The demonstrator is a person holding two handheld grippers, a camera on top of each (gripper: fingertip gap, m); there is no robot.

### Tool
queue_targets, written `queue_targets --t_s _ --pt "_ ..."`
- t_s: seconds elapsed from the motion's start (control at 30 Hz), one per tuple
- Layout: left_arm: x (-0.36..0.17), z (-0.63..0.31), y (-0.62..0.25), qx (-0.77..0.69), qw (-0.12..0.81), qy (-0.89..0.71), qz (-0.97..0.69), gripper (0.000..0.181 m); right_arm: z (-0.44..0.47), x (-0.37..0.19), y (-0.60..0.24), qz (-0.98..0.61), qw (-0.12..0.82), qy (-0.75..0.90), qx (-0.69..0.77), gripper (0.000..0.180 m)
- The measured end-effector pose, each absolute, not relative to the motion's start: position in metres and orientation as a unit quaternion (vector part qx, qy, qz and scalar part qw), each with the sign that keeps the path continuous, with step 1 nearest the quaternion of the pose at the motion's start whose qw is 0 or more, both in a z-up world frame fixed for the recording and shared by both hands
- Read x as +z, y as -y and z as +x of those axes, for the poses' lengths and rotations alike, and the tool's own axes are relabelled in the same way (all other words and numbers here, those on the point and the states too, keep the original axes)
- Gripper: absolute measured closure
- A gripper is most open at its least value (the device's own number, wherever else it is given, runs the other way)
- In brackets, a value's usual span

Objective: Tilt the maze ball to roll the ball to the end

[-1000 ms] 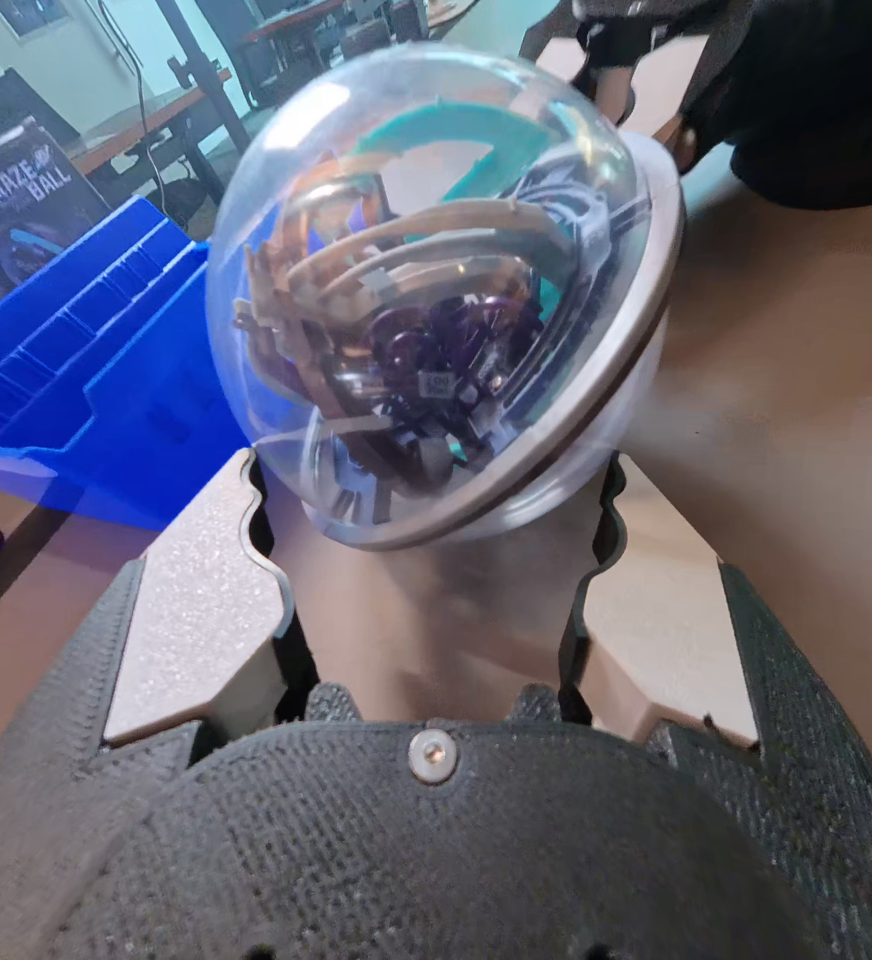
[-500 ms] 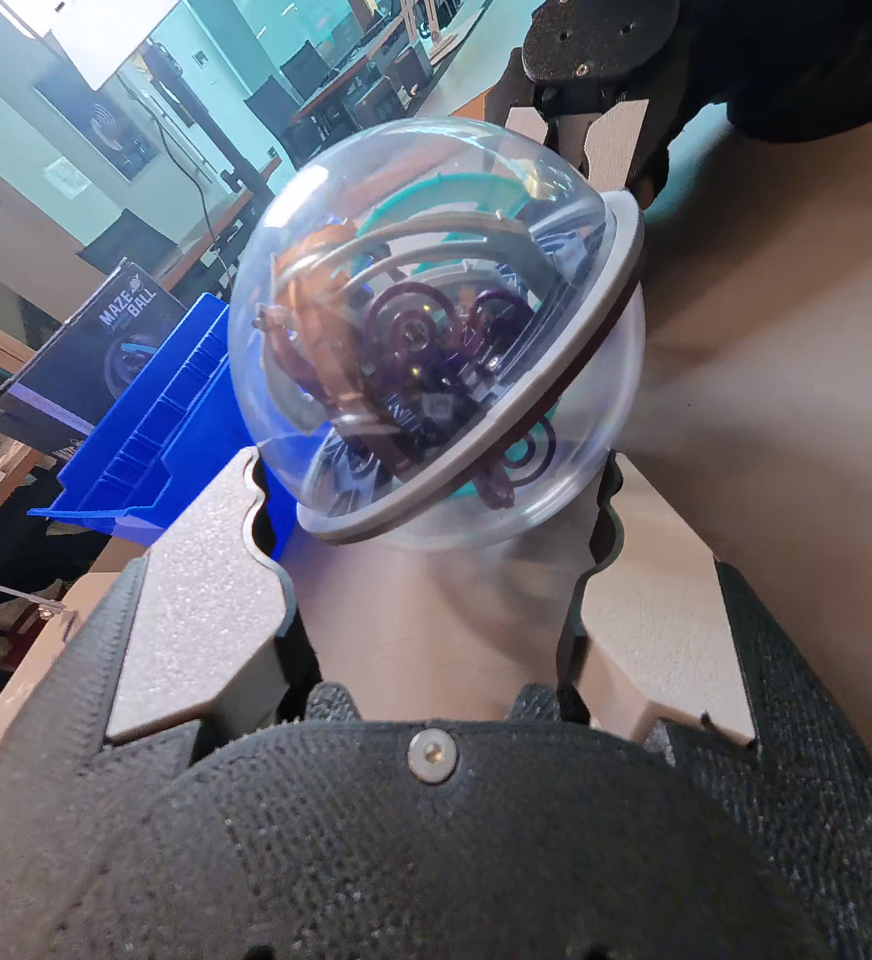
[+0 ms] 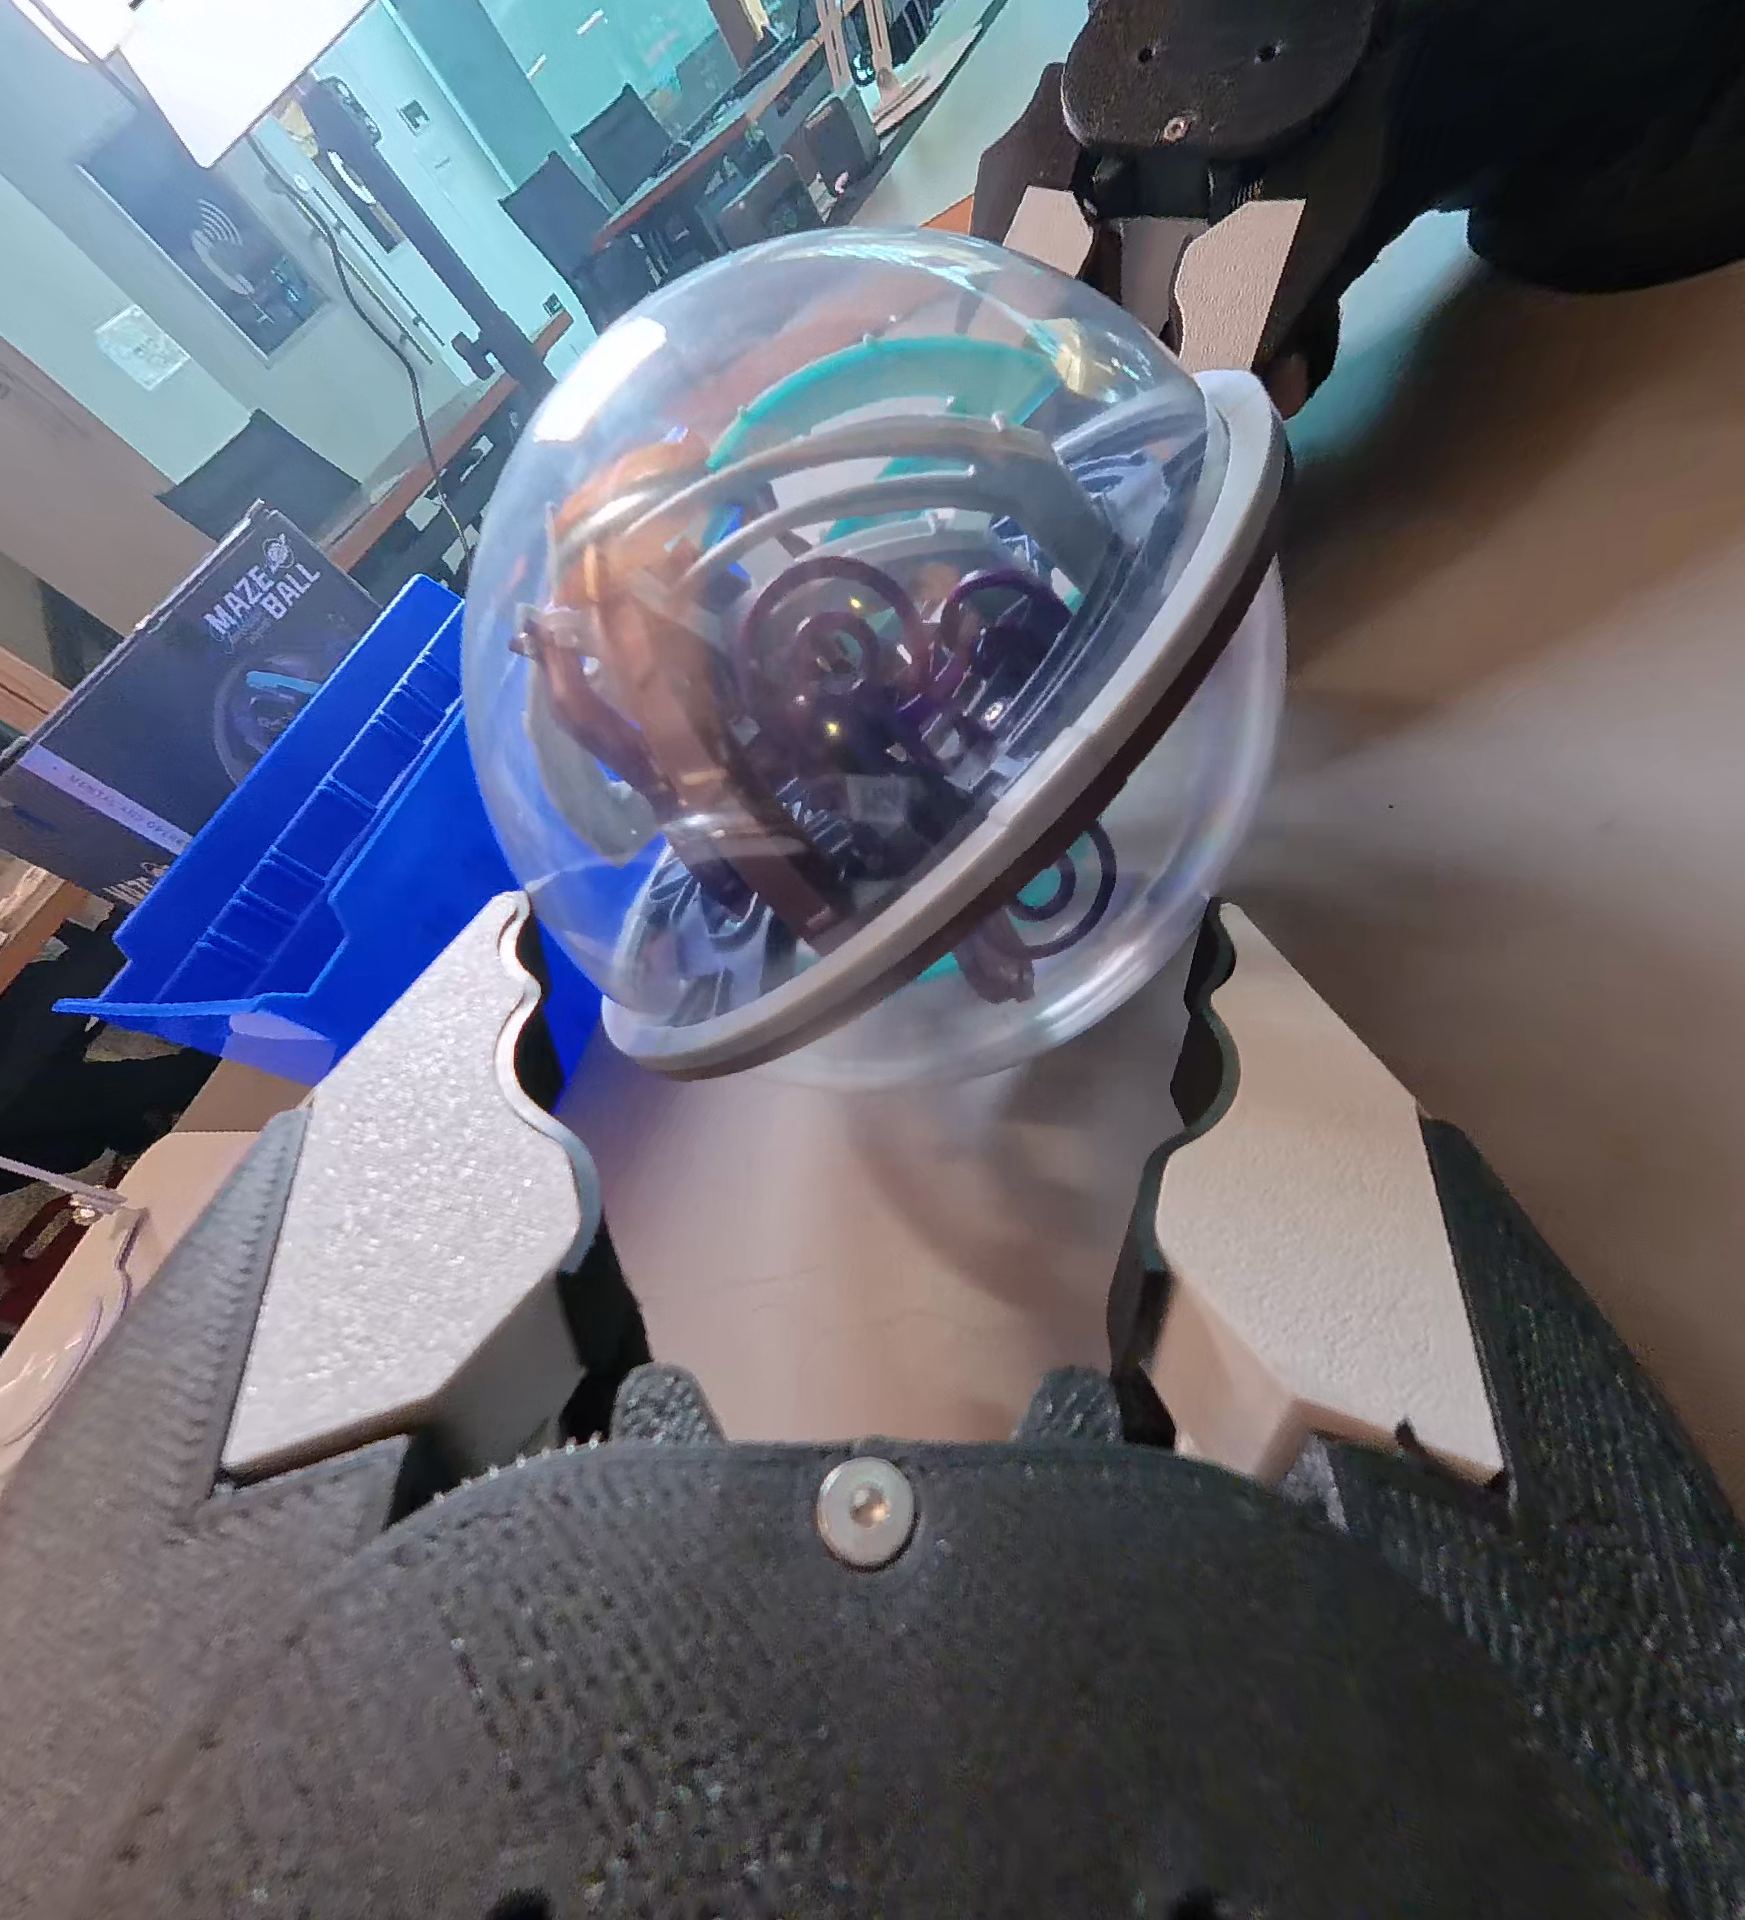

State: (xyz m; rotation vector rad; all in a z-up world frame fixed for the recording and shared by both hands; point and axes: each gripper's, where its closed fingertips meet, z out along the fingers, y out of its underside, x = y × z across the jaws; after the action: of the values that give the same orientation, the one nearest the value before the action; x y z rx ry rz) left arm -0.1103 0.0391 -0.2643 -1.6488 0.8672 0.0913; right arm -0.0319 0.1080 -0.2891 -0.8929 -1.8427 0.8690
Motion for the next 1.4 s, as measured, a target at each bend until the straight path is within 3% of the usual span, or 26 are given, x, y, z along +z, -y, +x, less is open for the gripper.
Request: queue_targets --t_s 0.17,0.33,0.47,0.7,1.2,1.4 --pt "-0.262 -0.11 -0.04 0.033 0.6 -0.367 -0.71 0.062 -0.034 -0.286 -0.118 -0.371 0.455 0.734 0.342 0.129" --pt "-0.255 -0.113 -0.039 0.028 0.614 -0.356 -0.704 0.083 -0.034 -0.284 -0.117 -0.345 0.479 0.745 0.31 0.124" --pt "-0.255 -0.114 -0.038 0.015 0.611 -0.347 -0.711 0.084 -0.034 -0.282 -0.119 -0.334 0.494 0.747 0.295 0.132" --pt "-0.256 -0.118 -0.037 -0.004 0.615 -0.343 -0.71 0.084 -0.03 -0.276 -0.119 -0.273 0.549 0.757 0.226 0.168" --pt "-0.28 -0.13 -0.042 0.018 0.575 -0.354 -0.738 0.083 -0.026 -0.249 -0.1 -0.173 0.624 0.755 0.104 0.173" --pt "-0.286 -0.138 -0.05 0.048 0.56 -0.362 -0.743 0.095 -0.021 -0.246 -0.088 -0.152 0.644 0.748 0.049 0.174"
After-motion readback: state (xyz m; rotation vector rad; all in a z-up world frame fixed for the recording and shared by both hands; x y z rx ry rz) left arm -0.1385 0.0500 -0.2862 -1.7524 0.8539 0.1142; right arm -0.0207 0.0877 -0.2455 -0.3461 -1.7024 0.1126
